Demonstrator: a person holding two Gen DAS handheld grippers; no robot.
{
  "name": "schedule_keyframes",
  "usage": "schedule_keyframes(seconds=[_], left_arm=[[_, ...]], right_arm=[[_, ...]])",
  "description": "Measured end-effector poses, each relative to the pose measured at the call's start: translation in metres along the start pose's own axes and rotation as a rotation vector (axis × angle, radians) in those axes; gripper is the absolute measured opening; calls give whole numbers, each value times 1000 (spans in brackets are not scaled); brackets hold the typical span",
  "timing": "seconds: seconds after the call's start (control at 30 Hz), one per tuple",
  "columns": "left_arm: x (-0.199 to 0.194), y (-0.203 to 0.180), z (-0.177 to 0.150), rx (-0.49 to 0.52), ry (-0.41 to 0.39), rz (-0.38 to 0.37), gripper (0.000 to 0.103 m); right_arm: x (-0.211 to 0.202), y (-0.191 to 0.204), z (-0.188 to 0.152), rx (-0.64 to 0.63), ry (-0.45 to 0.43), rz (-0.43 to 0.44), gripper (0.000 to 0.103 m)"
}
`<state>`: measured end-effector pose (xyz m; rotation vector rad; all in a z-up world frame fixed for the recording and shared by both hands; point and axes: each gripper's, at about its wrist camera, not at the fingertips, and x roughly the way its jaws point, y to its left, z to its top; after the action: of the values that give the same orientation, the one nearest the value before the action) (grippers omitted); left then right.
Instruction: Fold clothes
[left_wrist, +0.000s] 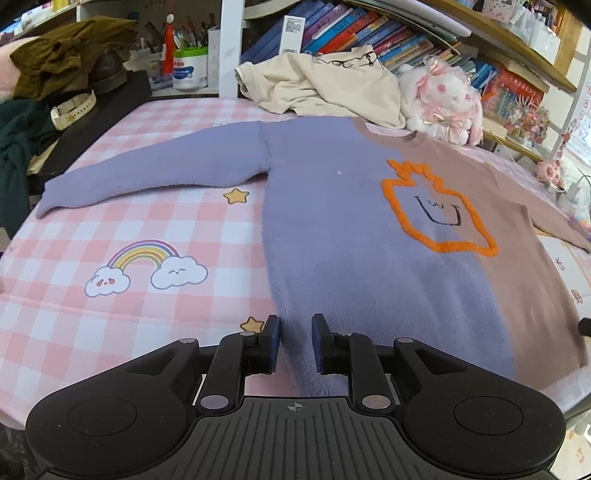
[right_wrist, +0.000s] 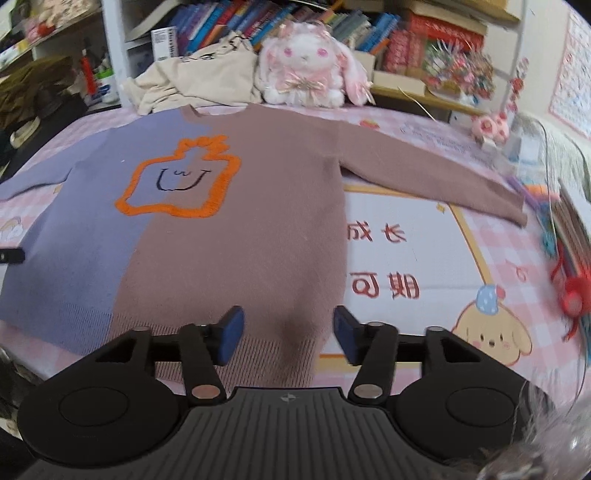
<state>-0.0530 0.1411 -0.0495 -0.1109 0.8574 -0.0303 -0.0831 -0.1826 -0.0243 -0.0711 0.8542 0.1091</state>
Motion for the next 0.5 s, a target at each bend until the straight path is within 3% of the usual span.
schedule_keyframes(seconds=[0.17,0.4,0.5], left_arm=[[-13,-23,1,-5,-75,58,74],[-9,-66,-2,37,-80,87,90],[-9,-82,-3,55,-88,102,93]], right_arm=[[6,-1,9,-84,-32,7,82],[20,-19,21,-150,-51,67,98],[27,-29,25,-166,-54,85,99]])
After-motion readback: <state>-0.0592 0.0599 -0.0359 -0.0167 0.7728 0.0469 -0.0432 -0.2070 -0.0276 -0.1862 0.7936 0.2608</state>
